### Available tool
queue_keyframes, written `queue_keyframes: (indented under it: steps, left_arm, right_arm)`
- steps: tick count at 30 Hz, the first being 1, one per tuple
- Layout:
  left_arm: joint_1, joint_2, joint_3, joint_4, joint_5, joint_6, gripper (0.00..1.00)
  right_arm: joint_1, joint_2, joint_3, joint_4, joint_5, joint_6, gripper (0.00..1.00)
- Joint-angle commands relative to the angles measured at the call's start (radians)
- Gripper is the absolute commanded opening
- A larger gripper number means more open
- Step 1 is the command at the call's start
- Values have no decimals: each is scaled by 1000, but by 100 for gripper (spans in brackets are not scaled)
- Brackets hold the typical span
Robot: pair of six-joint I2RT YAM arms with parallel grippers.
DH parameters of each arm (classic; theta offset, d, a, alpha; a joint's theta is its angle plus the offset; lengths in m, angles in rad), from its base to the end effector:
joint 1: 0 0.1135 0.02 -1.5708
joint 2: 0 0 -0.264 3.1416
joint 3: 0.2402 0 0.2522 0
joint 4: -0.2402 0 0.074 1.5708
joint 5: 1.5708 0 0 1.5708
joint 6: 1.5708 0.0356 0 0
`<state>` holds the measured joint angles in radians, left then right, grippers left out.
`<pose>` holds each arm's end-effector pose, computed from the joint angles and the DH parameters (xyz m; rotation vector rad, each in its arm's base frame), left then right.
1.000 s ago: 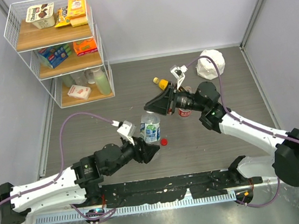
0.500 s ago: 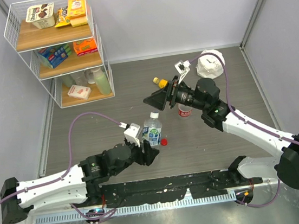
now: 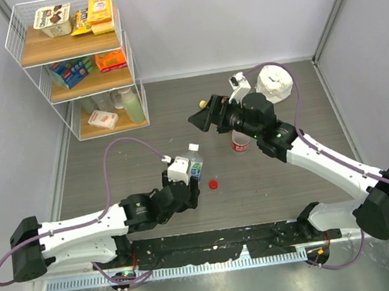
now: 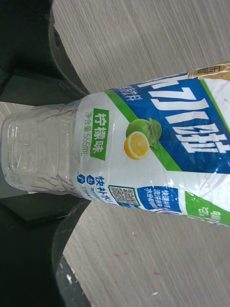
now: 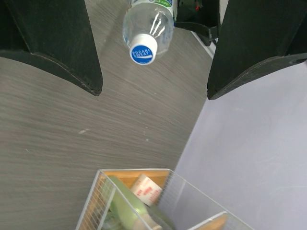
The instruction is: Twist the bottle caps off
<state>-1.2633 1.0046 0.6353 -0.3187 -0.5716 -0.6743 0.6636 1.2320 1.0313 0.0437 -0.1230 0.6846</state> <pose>0.0815 -0.1932 0.2378 0.3388 2.1465 -0.4801 0.2275 0.1835 0.3554 -0.0780 1.8547 1.0776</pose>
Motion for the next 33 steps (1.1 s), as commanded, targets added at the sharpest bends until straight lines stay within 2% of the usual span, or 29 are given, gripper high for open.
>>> queue_keyframes:
  steps: [1,4,9,15,18,21,26,31,33]
  left_arm:
    - [-5,57,87,-66,-138,-37,0]
    - [-16,97,127,-111,-195,-44,0]
    - [-44,158,184,-163,-286,-45,0]
    - [-56,180,199,-177,-307,-48,0]
    - [-57,172,193,-174,-312,-54,0]
    - [-58,158,182,-161,-312,-54,0]
    - [-58,141,172,-157,-313,-56,0]
    - [-58,134,168,-157,-310,-59,0]
    - [-59,137,167,-158,-309,-62,0]
  right_arm:
    - [39,40,44,-71,120,20,94]
    - [77,96,82,-113,178,18,93]
    - [119,167,128,-134,175,20,88]
    - [131,193,128,-128,155,26,77]
    - [131,182,113,-111,146,29,67]
    - [130,173,98,-97,138,35,53]
    - [131,170,79,-68,79,50,41]
    - [131,172,75,-53,48,58,13]
    - [131,167,76,-53,45,53,8]
